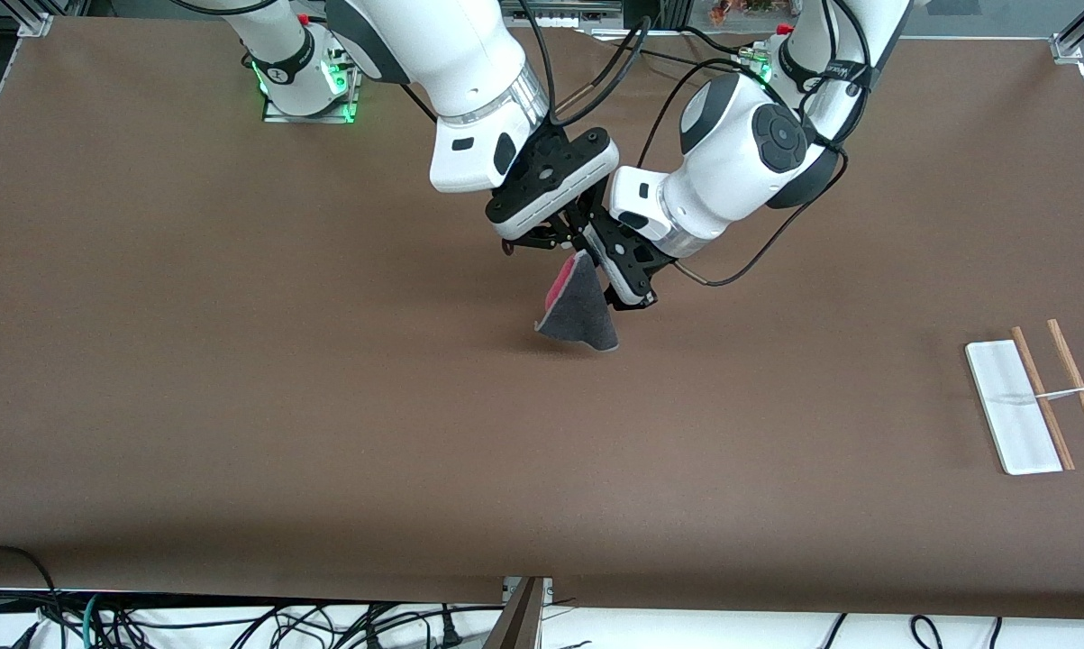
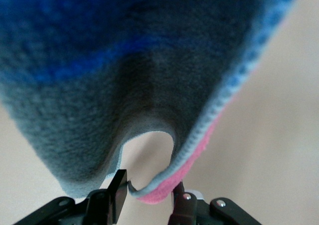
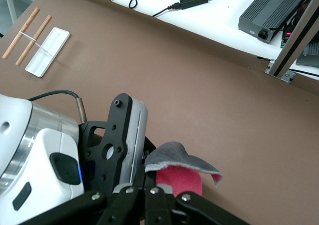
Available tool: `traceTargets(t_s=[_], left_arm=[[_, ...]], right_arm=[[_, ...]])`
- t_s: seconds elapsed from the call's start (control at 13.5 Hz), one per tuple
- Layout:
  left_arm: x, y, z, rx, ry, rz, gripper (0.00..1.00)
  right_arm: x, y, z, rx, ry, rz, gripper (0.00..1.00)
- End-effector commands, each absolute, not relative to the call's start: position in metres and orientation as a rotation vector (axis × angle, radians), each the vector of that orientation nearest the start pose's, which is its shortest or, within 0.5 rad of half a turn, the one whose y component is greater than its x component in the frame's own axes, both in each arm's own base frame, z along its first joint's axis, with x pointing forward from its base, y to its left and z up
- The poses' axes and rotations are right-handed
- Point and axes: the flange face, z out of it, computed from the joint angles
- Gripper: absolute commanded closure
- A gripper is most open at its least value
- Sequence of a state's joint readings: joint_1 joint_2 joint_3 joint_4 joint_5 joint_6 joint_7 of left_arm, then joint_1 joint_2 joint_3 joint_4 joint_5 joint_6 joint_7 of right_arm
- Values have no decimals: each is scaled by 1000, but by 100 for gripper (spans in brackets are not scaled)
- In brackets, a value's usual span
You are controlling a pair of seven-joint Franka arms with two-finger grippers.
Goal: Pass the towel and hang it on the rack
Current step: 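Close the left gripper on the towel edge below the right gripper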
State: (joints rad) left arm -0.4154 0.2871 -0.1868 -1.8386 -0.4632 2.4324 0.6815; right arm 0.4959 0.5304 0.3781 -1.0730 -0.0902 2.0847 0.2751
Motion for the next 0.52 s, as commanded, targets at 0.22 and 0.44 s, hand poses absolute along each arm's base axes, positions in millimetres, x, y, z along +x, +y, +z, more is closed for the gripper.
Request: traceTargets(t_s=[0.22, 0.44], left_arm=[[549, -359, 420, -3052, 1657, -616, 100], [552, -353, 420, -3053, 1652, -622, 100]], right_arm=[[539, 502, 606, -2646, -722, -555, 100], [539, 502, 606, -2646, -721, -554, 100]])
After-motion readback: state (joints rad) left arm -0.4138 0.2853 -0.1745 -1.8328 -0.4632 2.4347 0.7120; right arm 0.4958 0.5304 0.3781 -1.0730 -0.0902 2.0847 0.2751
